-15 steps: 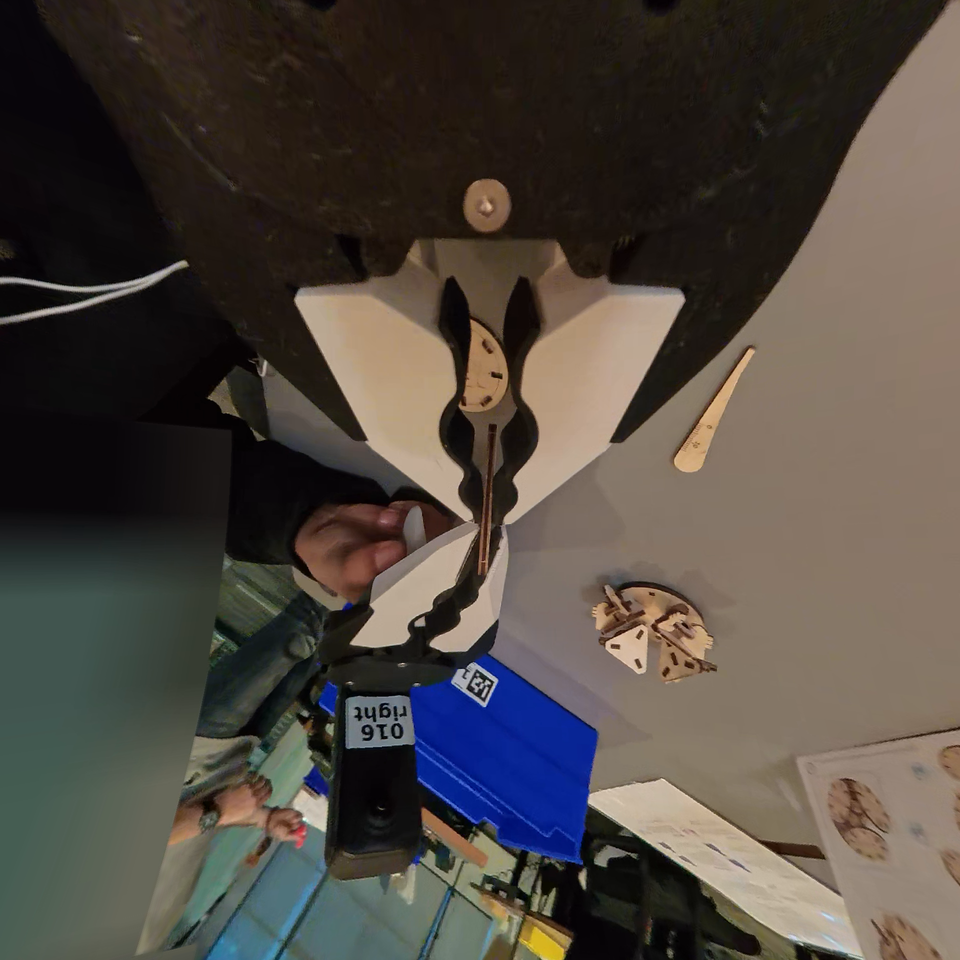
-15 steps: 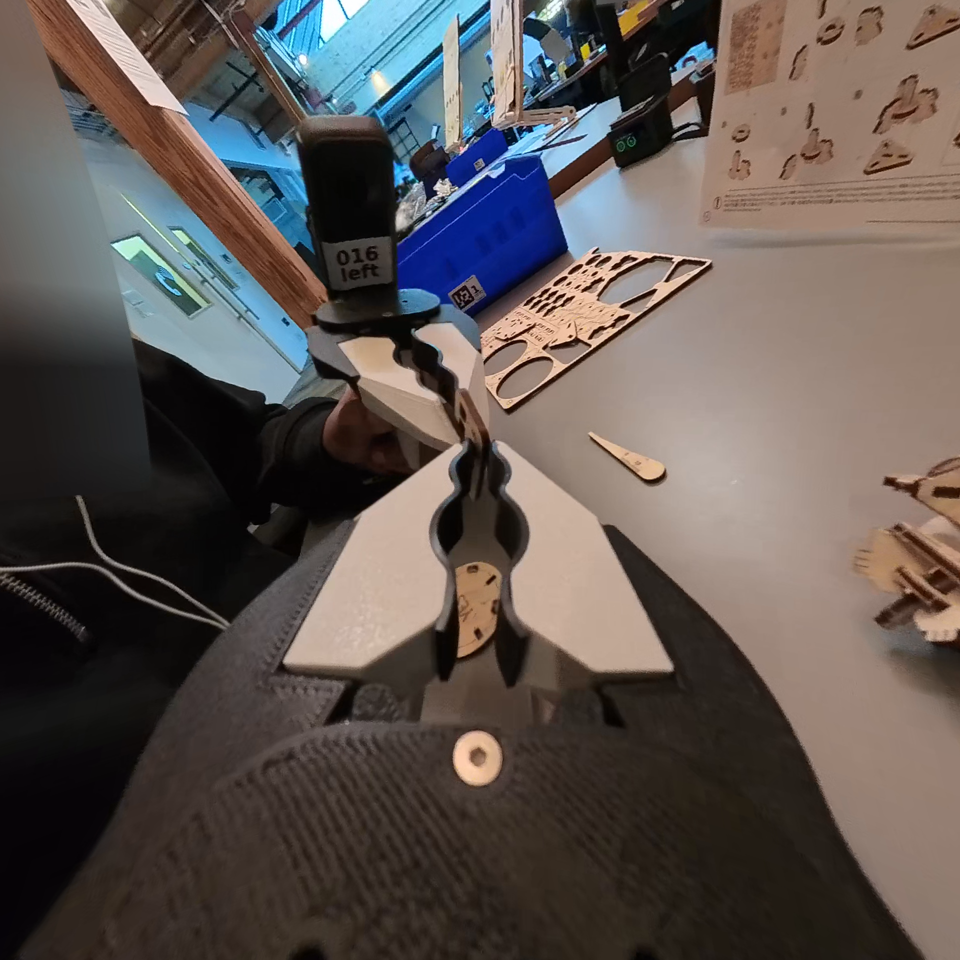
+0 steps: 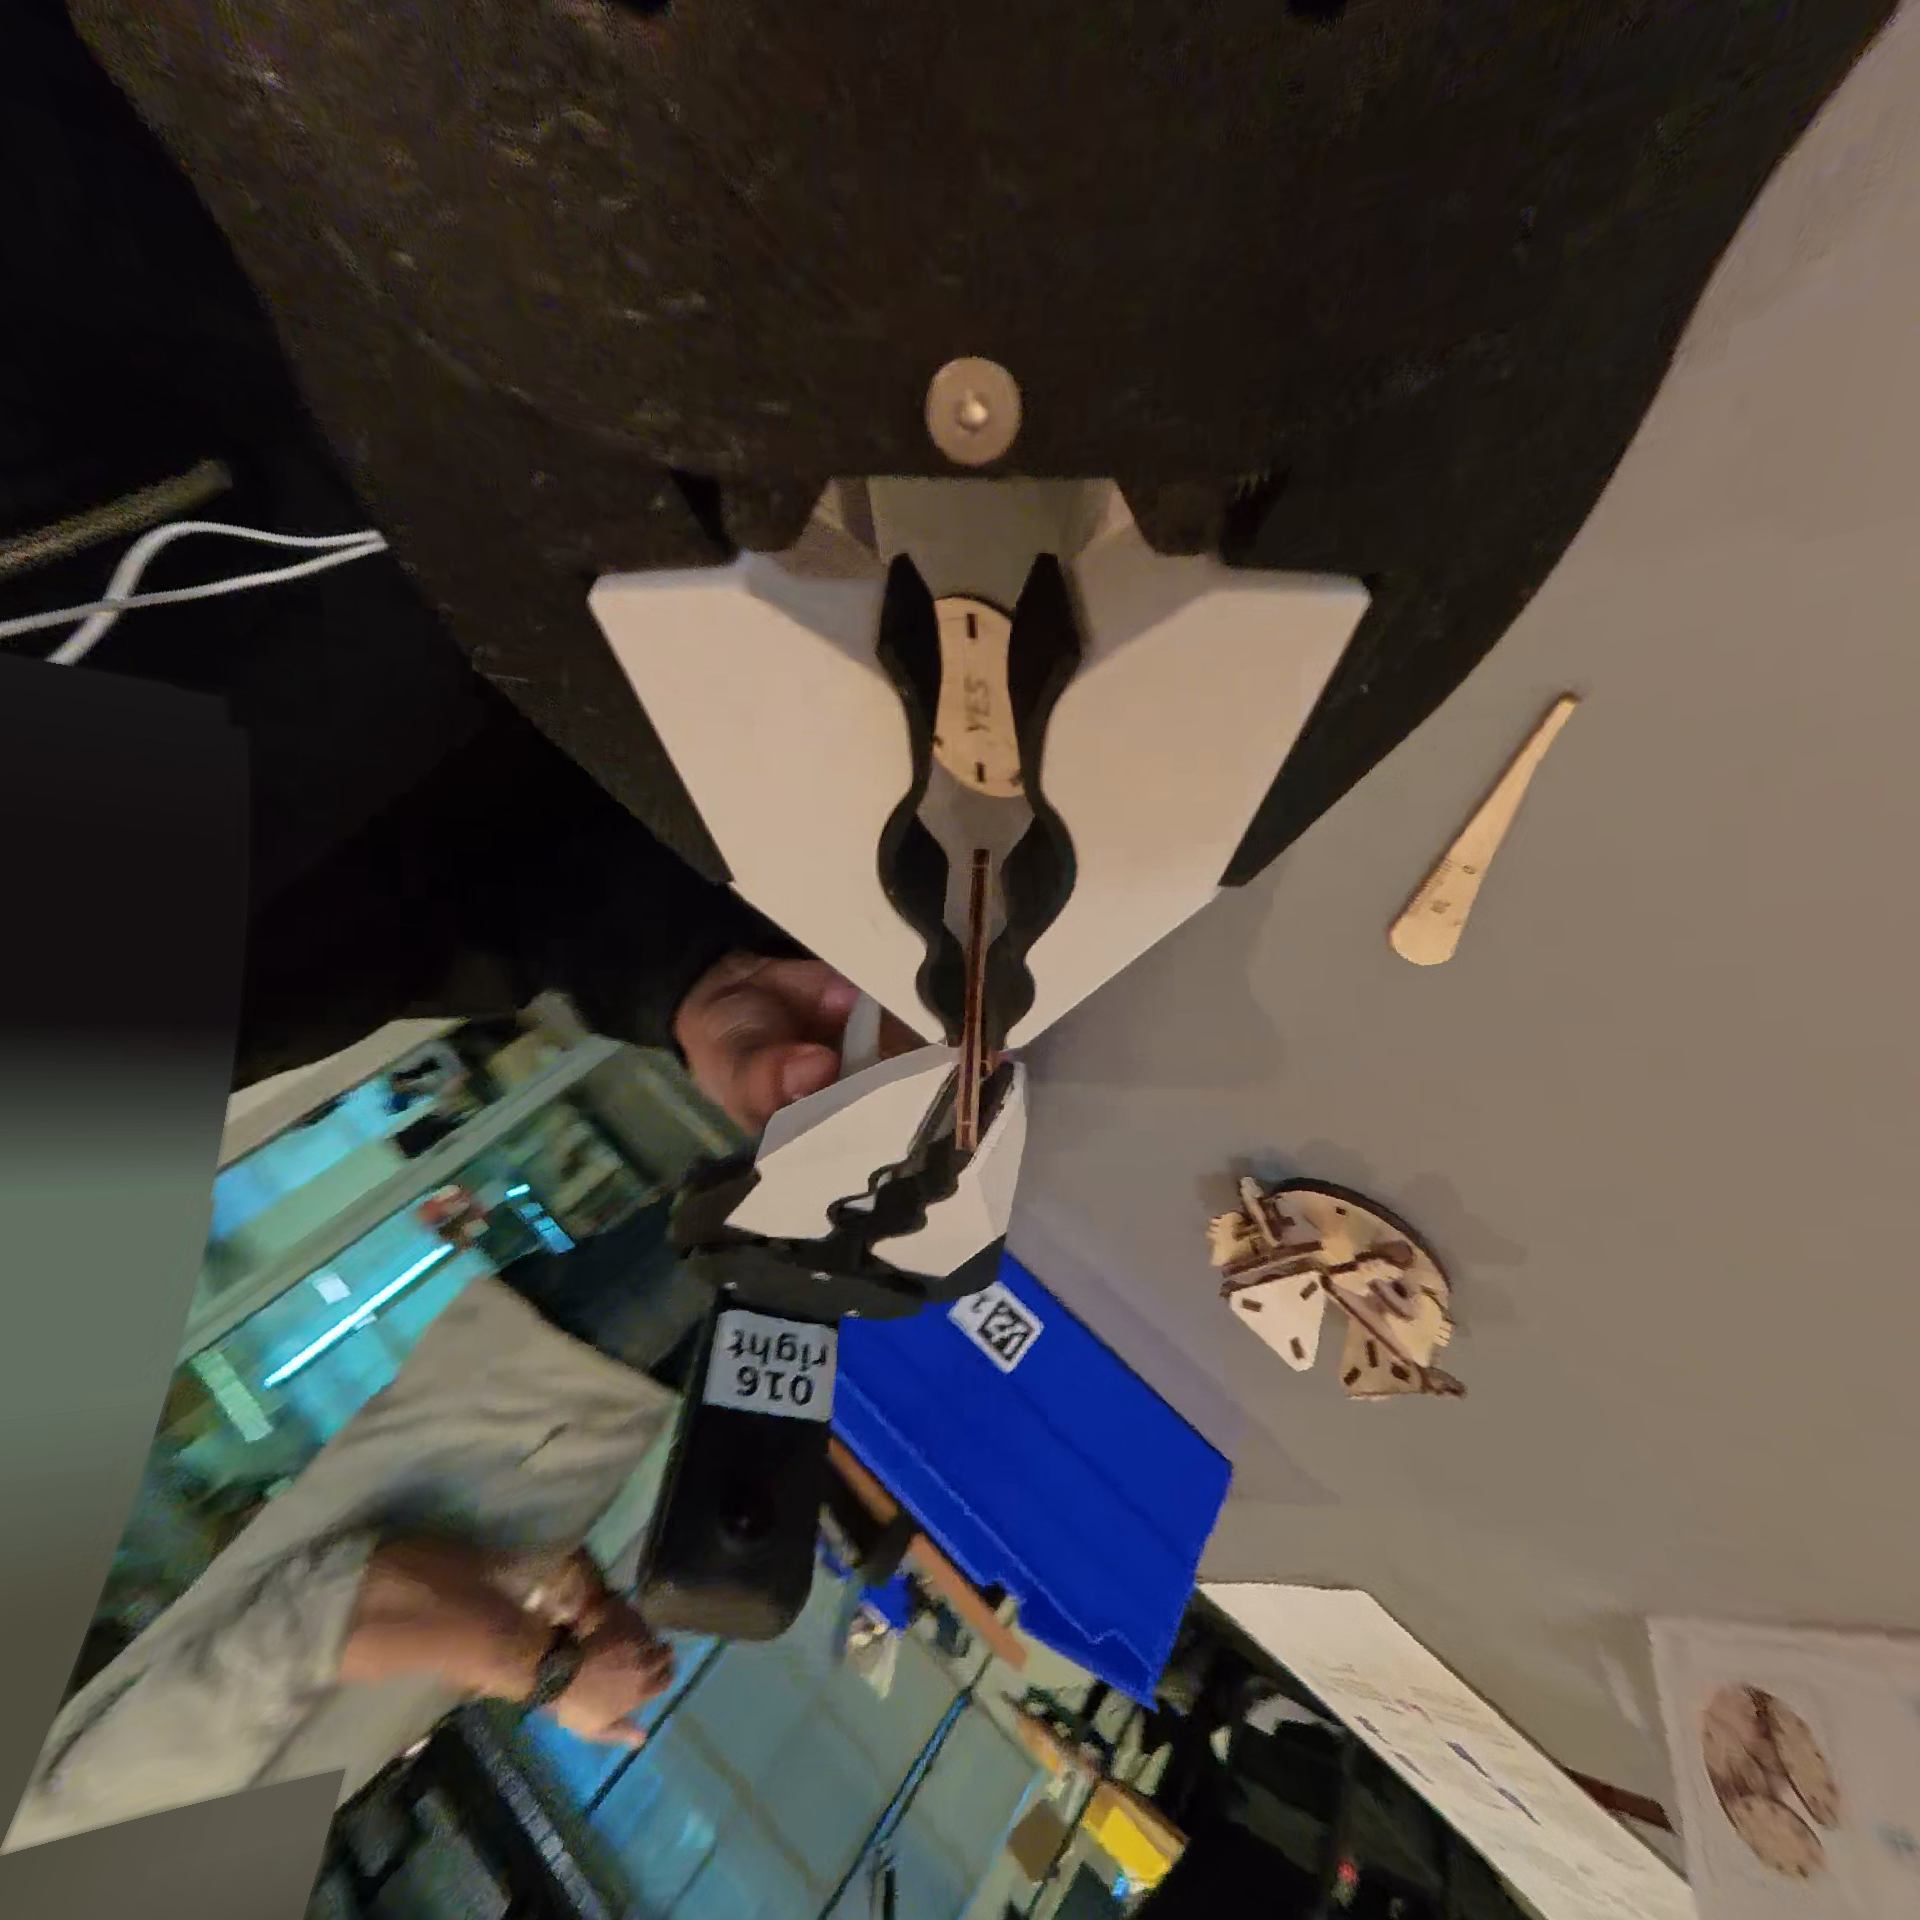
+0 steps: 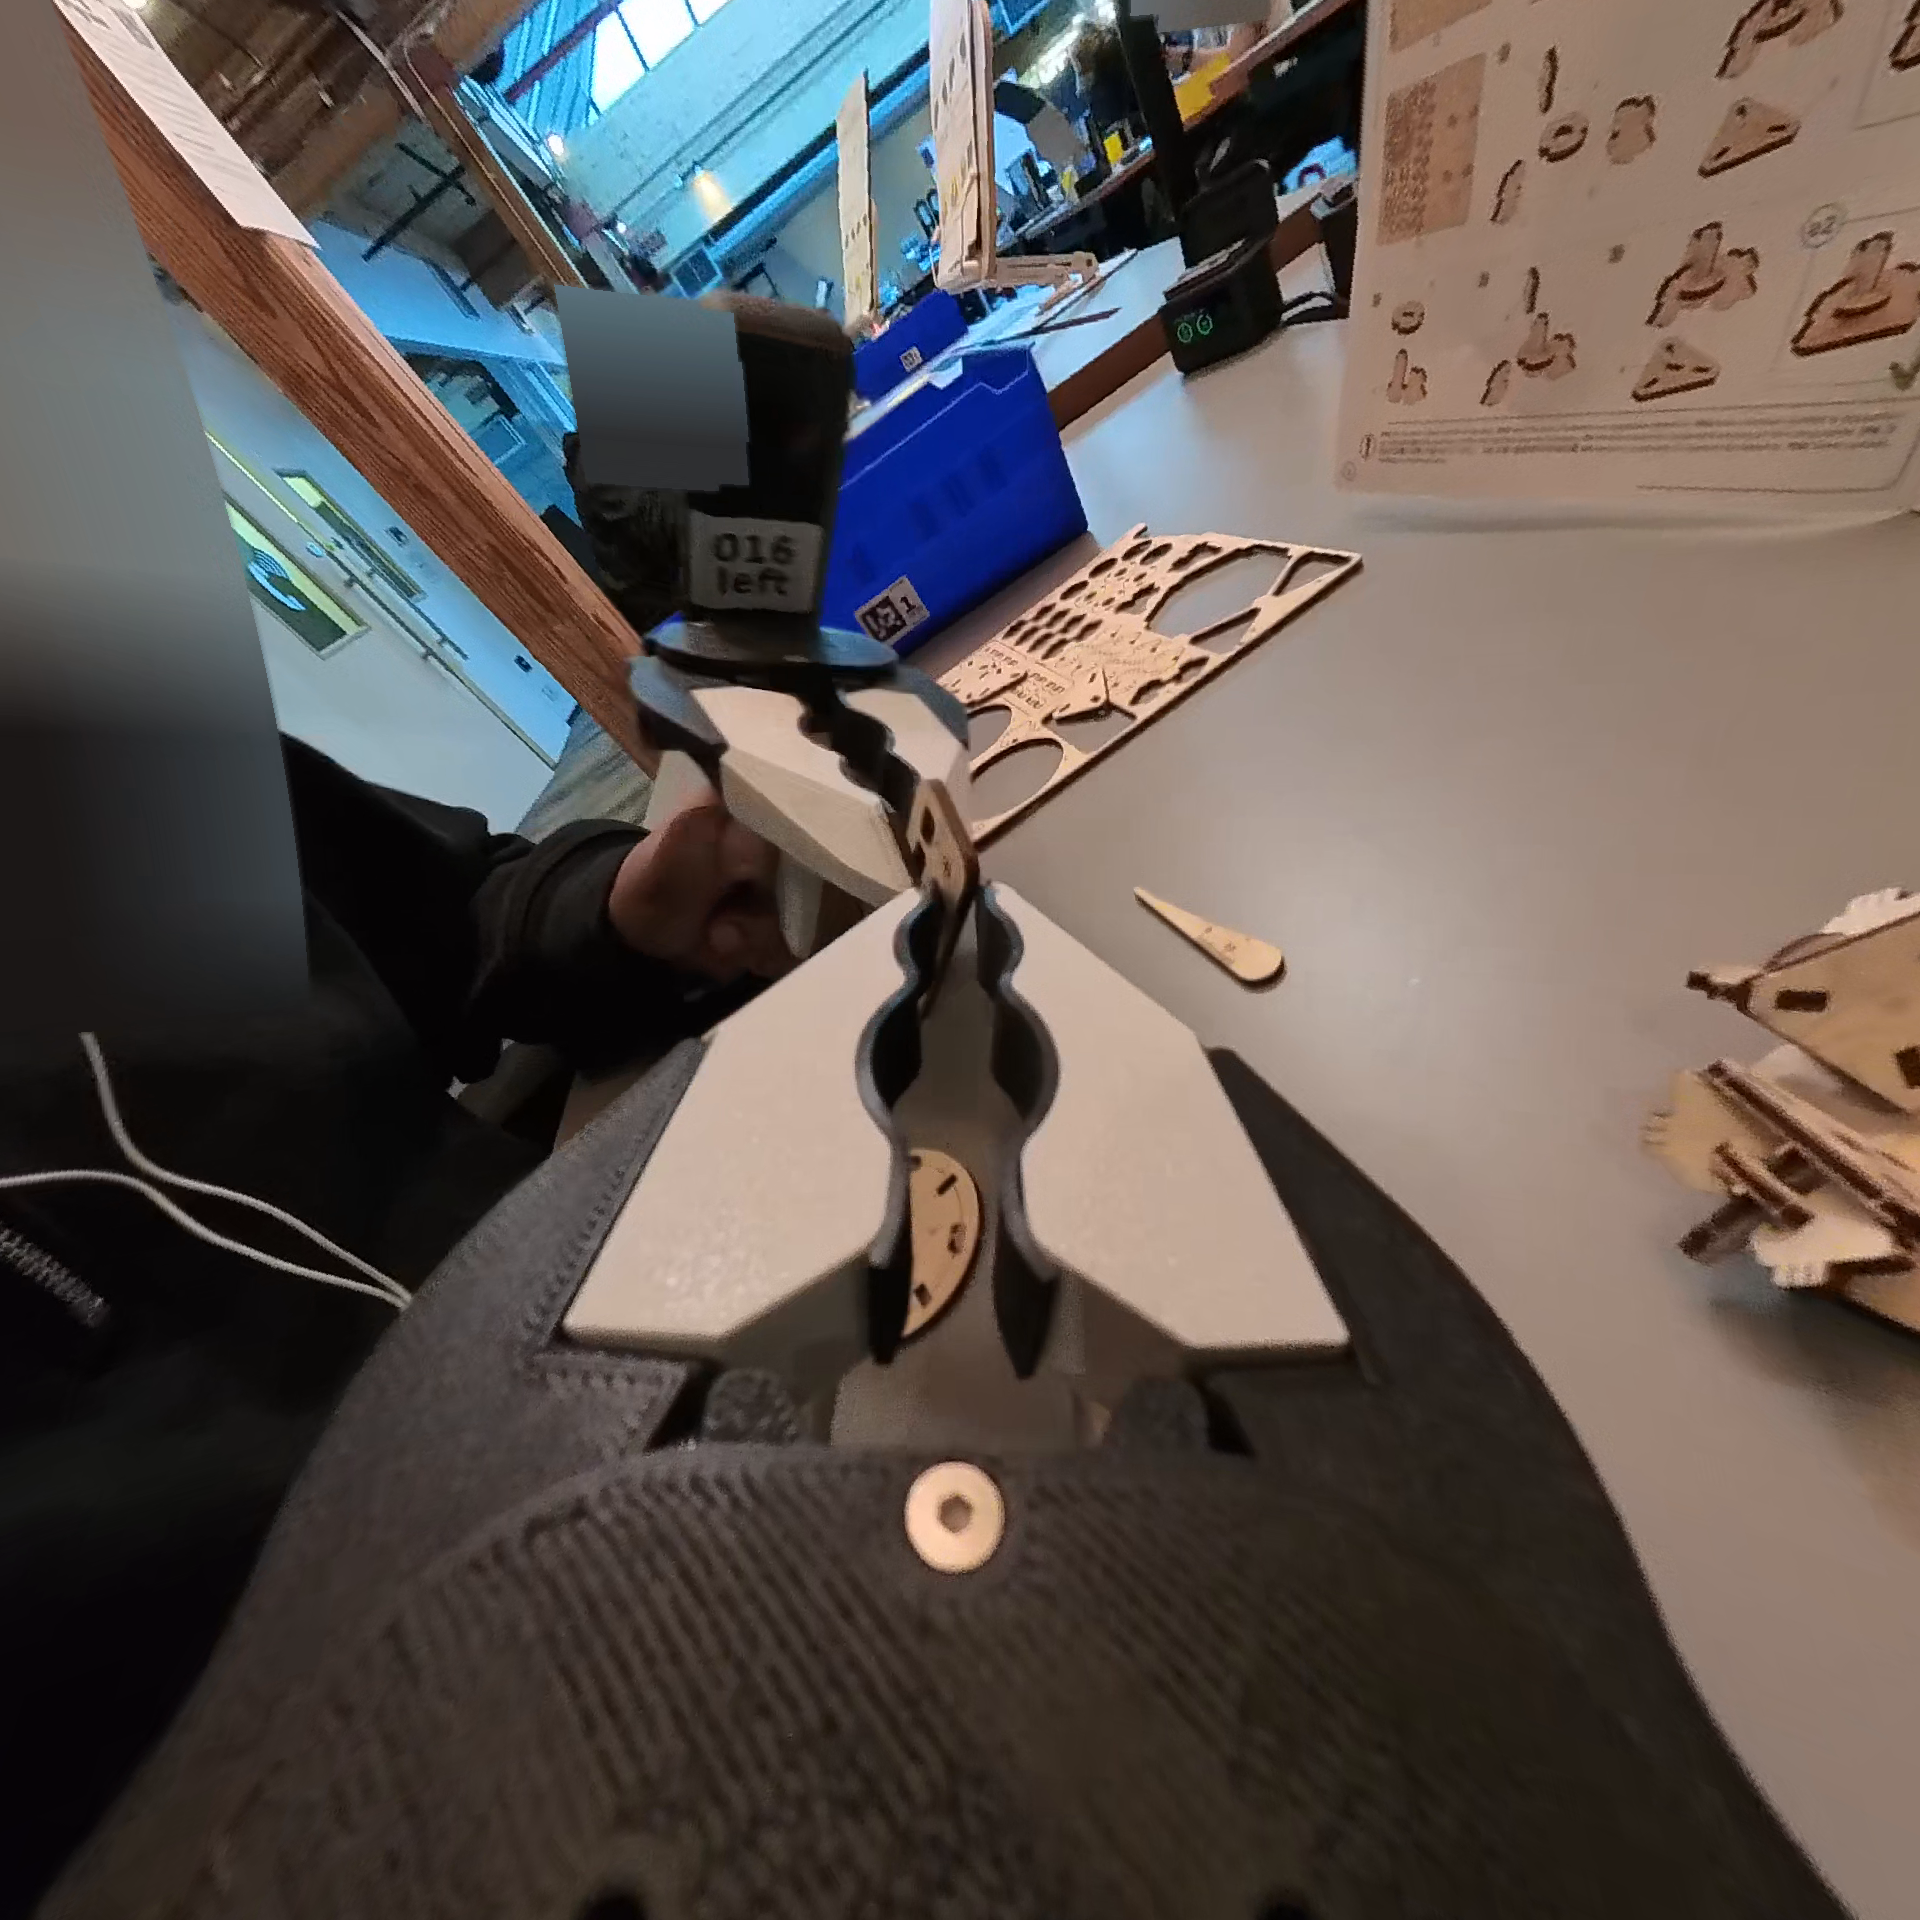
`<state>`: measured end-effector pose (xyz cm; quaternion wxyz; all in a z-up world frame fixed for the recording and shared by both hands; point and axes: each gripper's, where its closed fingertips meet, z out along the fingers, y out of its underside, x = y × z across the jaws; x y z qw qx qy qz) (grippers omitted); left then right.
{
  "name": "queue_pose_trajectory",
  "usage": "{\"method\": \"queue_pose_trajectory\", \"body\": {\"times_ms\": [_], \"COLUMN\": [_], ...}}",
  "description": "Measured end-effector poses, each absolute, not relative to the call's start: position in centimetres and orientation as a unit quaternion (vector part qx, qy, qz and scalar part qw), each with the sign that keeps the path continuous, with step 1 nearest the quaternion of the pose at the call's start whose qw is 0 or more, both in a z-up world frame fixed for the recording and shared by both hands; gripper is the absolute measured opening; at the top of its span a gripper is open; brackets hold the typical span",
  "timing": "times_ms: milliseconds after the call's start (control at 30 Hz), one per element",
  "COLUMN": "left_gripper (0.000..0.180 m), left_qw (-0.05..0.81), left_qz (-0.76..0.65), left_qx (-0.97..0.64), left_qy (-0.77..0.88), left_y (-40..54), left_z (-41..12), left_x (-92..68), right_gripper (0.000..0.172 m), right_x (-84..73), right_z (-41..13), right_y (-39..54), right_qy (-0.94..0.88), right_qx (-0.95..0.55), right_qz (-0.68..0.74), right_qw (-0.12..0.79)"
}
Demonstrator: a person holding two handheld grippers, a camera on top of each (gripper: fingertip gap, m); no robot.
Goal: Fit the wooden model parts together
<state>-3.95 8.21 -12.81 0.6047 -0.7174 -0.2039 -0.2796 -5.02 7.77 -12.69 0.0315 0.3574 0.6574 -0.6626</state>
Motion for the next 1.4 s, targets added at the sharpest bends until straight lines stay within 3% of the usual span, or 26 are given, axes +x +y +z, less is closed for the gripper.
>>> {"method": "queue_pose_trajectory", "body": {"times_ms": [133, 333, 567, 733, 833, 900, 1067, 1233, 1300, 1400], "left_gripper": [0.0, 0.0, 0.0, 0.0, 0.0, 0.003, 0.049, 0.061, 0.058, 0.044], "left_qw": [0.602, 0.612, 0.63, 0.632, 0.638, 0.639, 0.675, 0.692, 0.707, 0.7], "left_qz": [-0.297, -0.316, -0.321, -0.313, -0.259, -0.212, -0.193, -0.258, -0.158, -0.019], "left_qx": [-0.713, -0.7, -0.683, -0.693, -0.715, -0.732, -0.703, -0.667, -0.687, -0.713], "left_qy": [-0.205, -0.19, -0.181, -0.153, -0.118, -0.105, -0.111, -0.096, -0.056, 0.031], "left_y": [7.9, 7.7, 7.3, 7.5, 7.7, 7.7, 7.1, 6.5, 6.6, 6.6], "left_z": [-13.2, -12.6, -11.8, -11.7, -11.6, -11.8, -10.1, -8.8, -8.5, -8.1], "left_x": [-4.1, -4.0, -4.2, -3.3, -2.9, -3.1, -3.9, -3.2, -3.0, -1.5], "right_gripper": [0.016, 0.019, 0.01, 0.014, 0.001, 0.0, 0.0, 0.001, 0.001, 0.001], "right_x": [-5.0, -4.7, -4.2, -4.1, -3.6, -3.6, -3.5, -2.4, -1.7, -1.2], "right_z": [-12.1, -12.3, -11.8, -11.8, -11.6, -11.4, -9.8, -8.3, -8.5, -8.7], "right_y": [8.3, 7.9, 7.5, 7.3, 7.0, 7.1, 7.9, 7.6, 6.9, 6.2], "right_qy": [0.649, 0.667, 0.656, 0.66, 0.671, 0.684, 0.724, 0.701, 0.694, 0.704], "right_qx": [0.346, 0.336, 0.322, 0.319, 0.295, 0.278, 0.176, 0.011, -0.032, -0.026], "right_qz": [-0.677, -0.665, -0.682, -0.679, -0.68, -0.674, -0.62, -0.513, -0.496, -0.522], "right_qw": [0.025, 0.019, 0.038, 0.036, 0.027, -0.012, -0.243, -0.496, -0.52, -0.481]}}
